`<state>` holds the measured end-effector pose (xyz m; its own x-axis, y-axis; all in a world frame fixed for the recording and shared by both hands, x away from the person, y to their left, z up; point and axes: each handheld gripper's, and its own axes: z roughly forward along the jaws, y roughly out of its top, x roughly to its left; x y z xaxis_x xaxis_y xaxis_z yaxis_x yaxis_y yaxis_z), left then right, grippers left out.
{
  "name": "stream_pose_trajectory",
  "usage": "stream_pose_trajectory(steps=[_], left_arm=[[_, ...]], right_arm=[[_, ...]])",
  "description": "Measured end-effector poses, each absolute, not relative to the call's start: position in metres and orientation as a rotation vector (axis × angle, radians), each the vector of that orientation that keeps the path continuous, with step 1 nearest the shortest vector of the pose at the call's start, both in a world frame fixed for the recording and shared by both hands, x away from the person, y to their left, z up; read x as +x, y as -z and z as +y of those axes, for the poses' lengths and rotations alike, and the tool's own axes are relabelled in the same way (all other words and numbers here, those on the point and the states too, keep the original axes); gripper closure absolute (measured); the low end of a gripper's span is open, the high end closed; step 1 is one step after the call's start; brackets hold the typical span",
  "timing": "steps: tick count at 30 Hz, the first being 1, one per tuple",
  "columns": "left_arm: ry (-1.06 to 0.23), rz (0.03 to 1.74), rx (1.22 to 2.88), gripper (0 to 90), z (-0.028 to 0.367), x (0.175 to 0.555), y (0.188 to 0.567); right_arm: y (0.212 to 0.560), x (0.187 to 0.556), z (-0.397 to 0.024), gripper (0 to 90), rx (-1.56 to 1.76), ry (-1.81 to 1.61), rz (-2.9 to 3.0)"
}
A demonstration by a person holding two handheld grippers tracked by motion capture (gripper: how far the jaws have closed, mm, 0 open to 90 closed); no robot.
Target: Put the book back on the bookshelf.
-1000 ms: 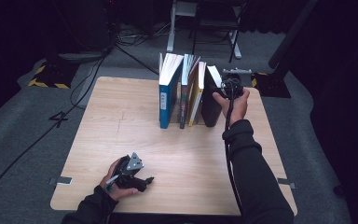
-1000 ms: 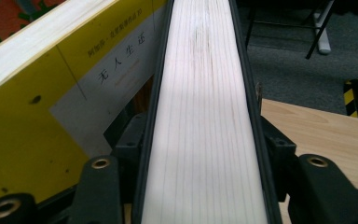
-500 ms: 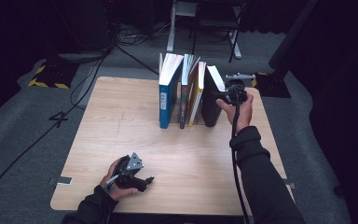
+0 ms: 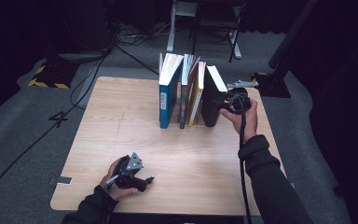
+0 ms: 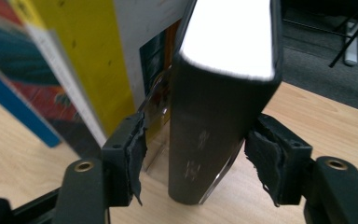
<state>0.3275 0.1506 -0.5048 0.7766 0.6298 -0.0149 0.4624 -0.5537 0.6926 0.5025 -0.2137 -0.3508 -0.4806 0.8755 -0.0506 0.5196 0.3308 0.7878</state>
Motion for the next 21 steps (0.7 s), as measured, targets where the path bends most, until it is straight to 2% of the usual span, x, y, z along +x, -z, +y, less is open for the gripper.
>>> stream_pose_trajectory(steps=[15,21], left_arm=[[-0.306,0.808,2.258,16.7,0.151,0.327,0.505],[-0.312,0.813,2.255,17.0,0.151,0.327,0.505]], right_arm=[[0.365,0.466,-0.237,31.5,1.033,-1.009,2.256],[0.371,0.448,-0.244,31.3,0.92,-0.996,2.312]])
